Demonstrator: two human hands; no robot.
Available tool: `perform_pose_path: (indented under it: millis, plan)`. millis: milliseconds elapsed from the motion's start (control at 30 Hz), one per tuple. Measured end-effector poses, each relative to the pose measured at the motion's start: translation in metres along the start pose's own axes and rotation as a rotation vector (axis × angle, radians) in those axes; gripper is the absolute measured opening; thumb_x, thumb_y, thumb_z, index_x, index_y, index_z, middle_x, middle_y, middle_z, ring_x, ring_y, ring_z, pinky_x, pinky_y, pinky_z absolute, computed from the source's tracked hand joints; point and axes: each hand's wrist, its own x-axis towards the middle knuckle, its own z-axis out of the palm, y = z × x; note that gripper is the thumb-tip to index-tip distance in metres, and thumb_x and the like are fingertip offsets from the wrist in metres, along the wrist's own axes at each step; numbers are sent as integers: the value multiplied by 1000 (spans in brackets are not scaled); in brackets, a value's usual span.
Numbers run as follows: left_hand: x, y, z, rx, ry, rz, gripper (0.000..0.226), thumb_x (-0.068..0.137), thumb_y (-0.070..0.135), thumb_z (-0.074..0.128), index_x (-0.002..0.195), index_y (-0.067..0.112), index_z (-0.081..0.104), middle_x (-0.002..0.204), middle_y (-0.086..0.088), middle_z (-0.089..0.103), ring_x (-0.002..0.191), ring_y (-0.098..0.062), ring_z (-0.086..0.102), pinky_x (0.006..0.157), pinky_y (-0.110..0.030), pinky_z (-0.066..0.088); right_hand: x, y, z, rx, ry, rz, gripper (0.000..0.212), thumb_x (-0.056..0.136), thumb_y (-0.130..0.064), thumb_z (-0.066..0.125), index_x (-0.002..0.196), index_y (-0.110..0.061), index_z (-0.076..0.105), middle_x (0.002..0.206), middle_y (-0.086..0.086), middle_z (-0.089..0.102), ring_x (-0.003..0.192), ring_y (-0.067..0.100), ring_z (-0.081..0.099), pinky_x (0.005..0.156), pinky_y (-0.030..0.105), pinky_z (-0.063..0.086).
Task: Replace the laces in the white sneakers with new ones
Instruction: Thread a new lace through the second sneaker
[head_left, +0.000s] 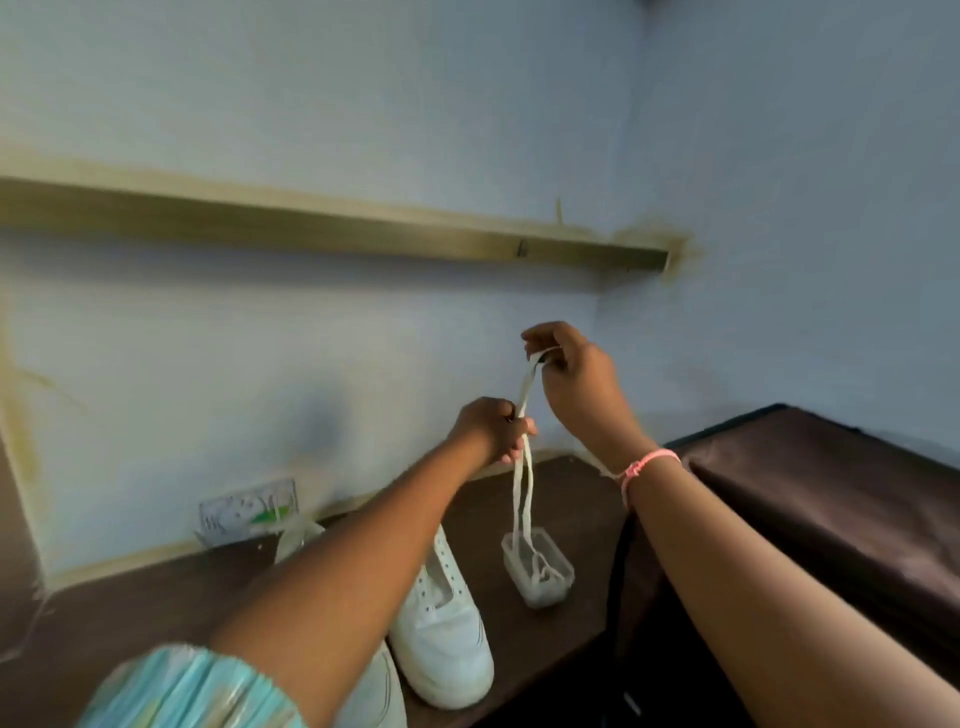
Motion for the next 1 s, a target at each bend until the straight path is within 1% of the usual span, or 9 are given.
perform_pose_path:
  millis: [133,267,333,467,533,633,800,900,1000]
  plan:
    - [-18,43,-60,64,116,64,11,90,14,66,86,5,69,67,-8,59,49,-17,52,48,-24,43,27,-56,-33,53,174,37,42,80,9,42,105,-12,67,101,-2,65,86,11,57,76,24,47]
    - [-59,66,-108,234,175,54,9,87,15,71,83,10,66,68,-4,61,48,-15,55,46,-22,45,39,-99,-59,127,308,6,35,78,6,45,99,-11,68,101,6,66,86,16,59,75,21,43]
    - [-77,63,-126,307,180,16,8,90,14,68,93,7,69,73,-5,62,50,-15,56,49,-23,47,42,-112,-69,119,344,18,32,81,5,48,103,-9,67,110,8,63,95,16,58,77,12,39]
    - [-103,55,-158,360,265,-37,19,88,17,71,99,2,72,84,-11,68,59,-19,62,58,-28,52,41,-123,-76,99,366,73,29,86,2,50,112,-6,63,121,10,56,97,16,52,66,-2,32]
    - [-113,58,-174,289,355,4,18,90,18,68,96,2,73,84,-11,68,62,-21,62,58,-27,52,38,-125,-70,54,304,112,32,86,1,51,115,-6,61,124,11,54,104,22,54,73,8,38]
    - [-123,75,-193,125,395,131,17,97,19,60,95,5,71,81,-11,66,63,-18,63,60,-26,53,30,-137,-53,-100,64,57,37,85,-3,58,122,-8,58,122,13,56,108,28,56,86,25,42]
    - [-134,113,-198,-105,342,264,9,95,11,62,97,5,69,83,-11,68,69,-20,65,72,-31,59,8,-174,-2,61,-327,72,62,89,-22,68,141,-18,34,108,8,63,95,24,63,80,34,52]
    - [-138,120,-199,-84,354,316,8,93,7,63,88,9,70,83,-11,68,71,-20,66,72,-30,60,4,-186,24,239,-389,154,47,90,-7,61,132,-14,43,99,8,65,84,21,65,64,34,56]
    - [-133,127,-217,-66,517,393,12,92,4,62,92,8,73,89,-15,72,73,-23,66,77,-38,61,4,-193,40,404,-454,257,22,91,3,54,110,-1,63,88,12,64,74,19,63,64,32,54]
